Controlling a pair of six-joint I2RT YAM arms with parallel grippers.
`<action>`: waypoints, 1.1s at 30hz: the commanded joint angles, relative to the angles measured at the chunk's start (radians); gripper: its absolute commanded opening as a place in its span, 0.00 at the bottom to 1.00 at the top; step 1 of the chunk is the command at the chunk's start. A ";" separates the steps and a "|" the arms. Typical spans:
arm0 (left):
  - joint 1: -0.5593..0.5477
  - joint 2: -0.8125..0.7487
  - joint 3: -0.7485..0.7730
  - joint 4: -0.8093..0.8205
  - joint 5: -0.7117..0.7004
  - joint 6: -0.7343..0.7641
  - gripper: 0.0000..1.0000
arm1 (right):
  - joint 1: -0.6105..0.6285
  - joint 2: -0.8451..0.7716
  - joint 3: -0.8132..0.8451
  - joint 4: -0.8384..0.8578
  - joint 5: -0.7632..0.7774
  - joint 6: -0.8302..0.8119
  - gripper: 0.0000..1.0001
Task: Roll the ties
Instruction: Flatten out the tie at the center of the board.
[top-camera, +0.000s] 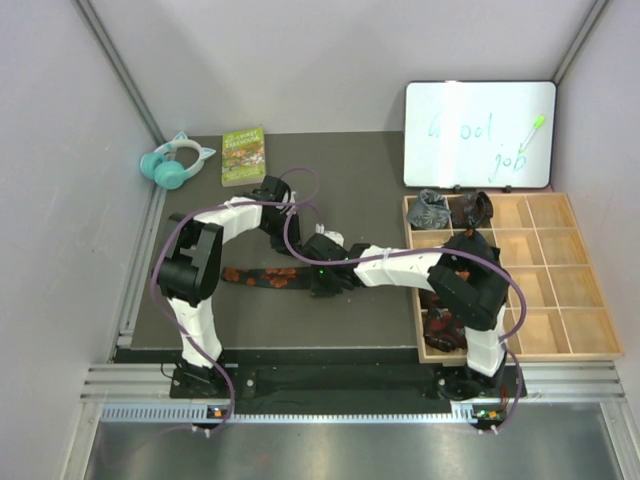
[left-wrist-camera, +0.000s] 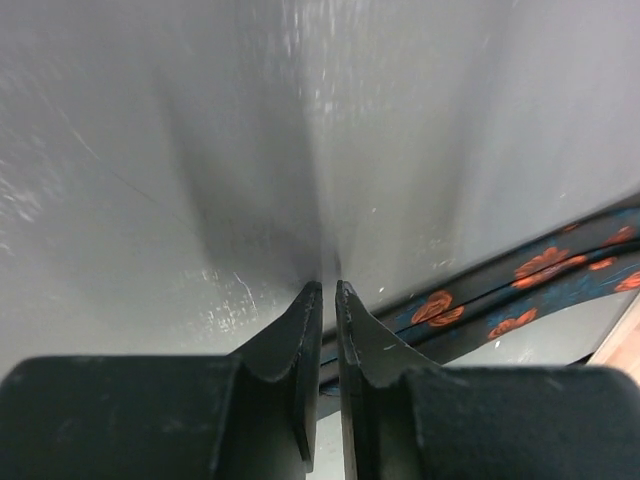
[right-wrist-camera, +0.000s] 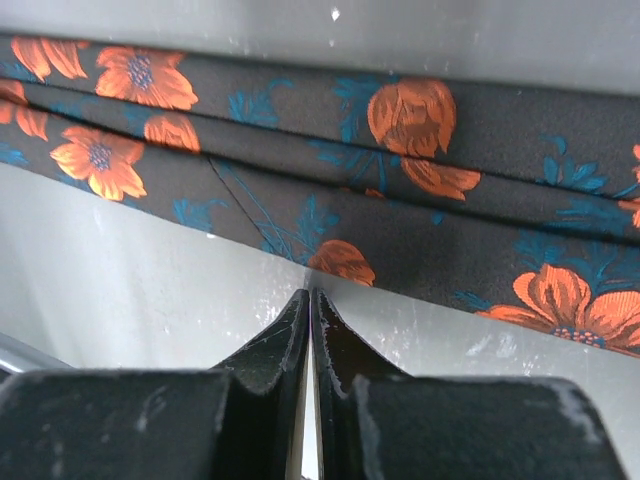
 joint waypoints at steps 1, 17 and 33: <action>-0.021 -0.010 -0.034 -0.018 -0.019 0.004 0.16 | 0.006 0.023 0.049 0.006 0.046 0.012 0.04; -0.027 -0.037 -0.072 -0.096 -0.060 0.033 0.14 | -0.048 0.066 0.135 -0.037 0.101 -0.065 0.03; -0.028 -0.048 -0.040 -0.113 -0.106 0.022 0.17 | -0.070 0.062 0.161 -0.054 0.066 -0.114 0.03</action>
